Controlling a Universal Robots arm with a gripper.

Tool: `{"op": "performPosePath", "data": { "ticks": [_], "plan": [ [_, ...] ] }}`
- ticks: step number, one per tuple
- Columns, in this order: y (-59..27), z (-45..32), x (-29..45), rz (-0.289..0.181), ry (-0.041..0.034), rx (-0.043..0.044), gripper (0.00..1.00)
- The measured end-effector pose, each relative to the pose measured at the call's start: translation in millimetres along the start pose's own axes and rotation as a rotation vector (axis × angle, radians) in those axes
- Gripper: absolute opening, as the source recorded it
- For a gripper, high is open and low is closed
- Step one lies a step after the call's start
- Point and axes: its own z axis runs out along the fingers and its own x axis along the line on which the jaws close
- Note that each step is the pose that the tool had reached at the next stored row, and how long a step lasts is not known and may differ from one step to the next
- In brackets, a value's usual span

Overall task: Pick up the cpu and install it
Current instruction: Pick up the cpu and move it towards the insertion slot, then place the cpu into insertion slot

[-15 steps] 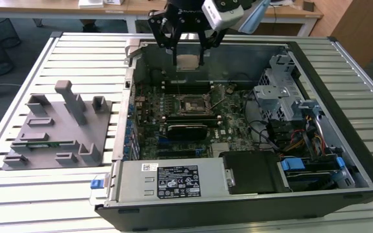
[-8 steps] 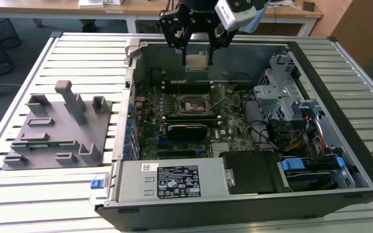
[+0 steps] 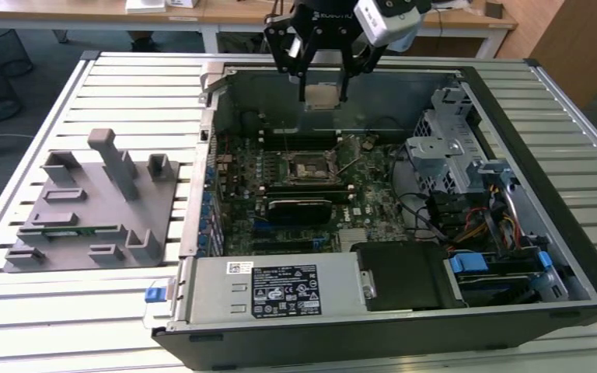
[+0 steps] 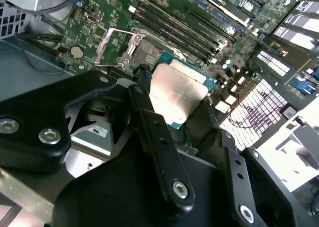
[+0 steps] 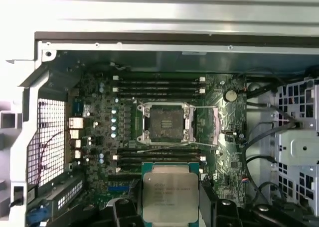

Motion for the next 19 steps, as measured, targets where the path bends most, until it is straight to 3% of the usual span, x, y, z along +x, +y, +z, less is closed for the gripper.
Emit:
{"op": "performPosePath", "data": {
  "ticks": [9, 19],
  "plan": [
    [12.3, 3.0, 0.0, 0.0, 0.0001, -0.0001, 0.54],
    [13.7, 3.9, -0.1, 0.001, -0.0001, 0.0002, 0.54]
  ]
}}
